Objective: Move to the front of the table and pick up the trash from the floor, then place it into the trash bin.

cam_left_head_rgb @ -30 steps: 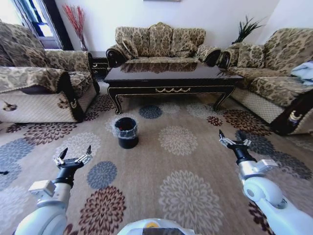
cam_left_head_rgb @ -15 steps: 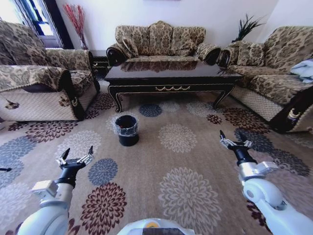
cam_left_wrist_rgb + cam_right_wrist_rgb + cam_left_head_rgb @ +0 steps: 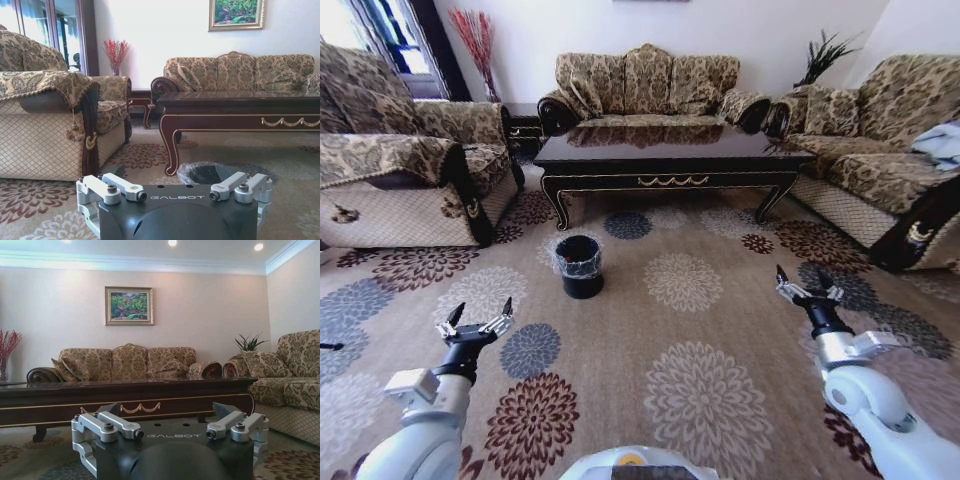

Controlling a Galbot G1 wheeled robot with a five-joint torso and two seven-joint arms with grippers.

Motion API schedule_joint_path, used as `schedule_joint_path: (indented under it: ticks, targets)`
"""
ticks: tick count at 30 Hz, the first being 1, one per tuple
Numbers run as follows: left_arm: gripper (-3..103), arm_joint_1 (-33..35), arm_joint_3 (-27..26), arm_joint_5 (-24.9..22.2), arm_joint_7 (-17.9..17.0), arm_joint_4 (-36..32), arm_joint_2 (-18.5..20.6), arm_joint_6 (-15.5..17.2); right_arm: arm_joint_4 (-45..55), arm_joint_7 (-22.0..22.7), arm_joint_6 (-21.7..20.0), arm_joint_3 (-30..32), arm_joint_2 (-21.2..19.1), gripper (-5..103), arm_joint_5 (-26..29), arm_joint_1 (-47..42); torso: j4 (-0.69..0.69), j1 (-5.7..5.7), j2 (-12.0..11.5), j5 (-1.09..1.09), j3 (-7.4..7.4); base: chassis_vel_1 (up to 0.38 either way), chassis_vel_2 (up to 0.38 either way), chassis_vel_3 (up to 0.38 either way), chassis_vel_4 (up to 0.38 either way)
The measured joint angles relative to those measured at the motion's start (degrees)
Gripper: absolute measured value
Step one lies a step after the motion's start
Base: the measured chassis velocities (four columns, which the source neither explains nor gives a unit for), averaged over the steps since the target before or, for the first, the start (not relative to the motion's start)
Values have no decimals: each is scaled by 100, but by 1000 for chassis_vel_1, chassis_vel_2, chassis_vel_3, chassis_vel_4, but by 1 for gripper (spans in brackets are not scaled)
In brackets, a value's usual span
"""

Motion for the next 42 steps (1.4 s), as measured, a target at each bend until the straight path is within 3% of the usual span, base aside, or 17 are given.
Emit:
schedule_joint_path:
  ticks: [13,42]
  targets:
    - [100,-45,12,-31,-7,-34,-10,28,-100,-51,56,94,-20,100,42,-21,0,0,0,0,0,32,-31,-30,30]
    - [100,34,78,26,-3,-56,-34,58,51,-69,86,337,14,100,69,-277,1,0,1,0,1,142,-141,-146,141]
